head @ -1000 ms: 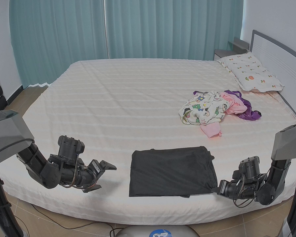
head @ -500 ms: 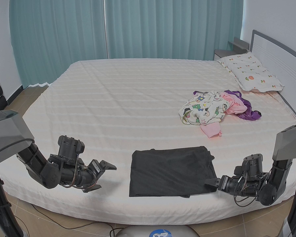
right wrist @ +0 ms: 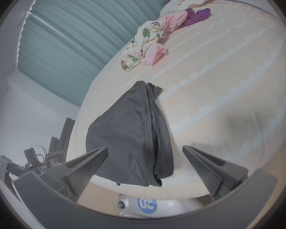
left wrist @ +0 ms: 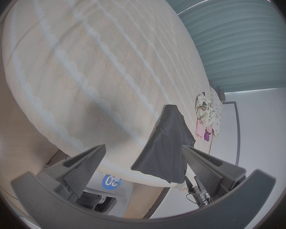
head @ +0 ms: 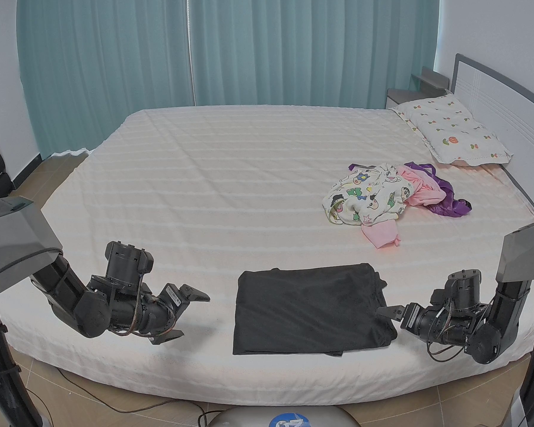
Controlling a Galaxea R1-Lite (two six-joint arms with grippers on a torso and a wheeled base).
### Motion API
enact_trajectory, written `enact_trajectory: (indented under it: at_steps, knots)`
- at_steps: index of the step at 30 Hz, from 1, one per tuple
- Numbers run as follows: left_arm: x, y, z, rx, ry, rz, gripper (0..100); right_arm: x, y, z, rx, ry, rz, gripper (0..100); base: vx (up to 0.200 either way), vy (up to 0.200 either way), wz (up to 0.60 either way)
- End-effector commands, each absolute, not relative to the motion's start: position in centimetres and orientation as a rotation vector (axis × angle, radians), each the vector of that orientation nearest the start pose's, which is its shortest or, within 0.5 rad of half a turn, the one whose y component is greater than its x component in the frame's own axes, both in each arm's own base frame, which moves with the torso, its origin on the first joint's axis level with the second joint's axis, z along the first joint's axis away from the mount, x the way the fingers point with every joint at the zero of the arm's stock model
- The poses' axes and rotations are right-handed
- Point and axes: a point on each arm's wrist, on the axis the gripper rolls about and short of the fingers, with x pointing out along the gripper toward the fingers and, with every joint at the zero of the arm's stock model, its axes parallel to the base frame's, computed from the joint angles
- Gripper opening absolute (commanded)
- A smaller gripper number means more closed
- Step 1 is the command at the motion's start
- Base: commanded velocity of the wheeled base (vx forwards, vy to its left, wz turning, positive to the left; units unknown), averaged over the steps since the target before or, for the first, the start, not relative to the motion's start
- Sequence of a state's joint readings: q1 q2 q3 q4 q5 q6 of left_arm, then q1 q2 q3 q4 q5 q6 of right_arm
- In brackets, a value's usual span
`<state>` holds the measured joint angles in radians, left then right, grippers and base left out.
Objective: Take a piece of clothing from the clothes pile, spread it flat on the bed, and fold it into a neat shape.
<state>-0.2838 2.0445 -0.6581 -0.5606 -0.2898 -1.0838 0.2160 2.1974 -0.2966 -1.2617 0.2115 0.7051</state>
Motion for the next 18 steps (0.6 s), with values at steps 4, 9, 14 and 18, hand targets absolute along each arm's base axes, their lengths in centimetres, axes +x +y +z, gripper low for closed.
enact_trajectory:
  at_steps: [4,9,14,18]
  knots:
    - [29.8,-9.4,3.5,-0.991,1.041,-0.035,100,27.4,6.5,-1.8,0.674,0.772,0.162,100,0.100,0.000,0.00]
    - [29.8,-9.4,3.4,-0.990,1.042,-0.034,100,28.5,6.9,-2.7,0.669,0.771,0.161,100,0.000,0.000,0.00]
    - [29.8,-9.4,3.4,-0.989,1.043,-0.033,100,29.5,7.0,-3.5,0.668,0.764,0.162,100,0.000,0.000,0.00]
    - [29.8,-9.4,3.3,-0.989,1.045,-0.033,100,30.4,7.5,-4.4,0.654,0.758,0.187,100,0.000,0.000,0.00]
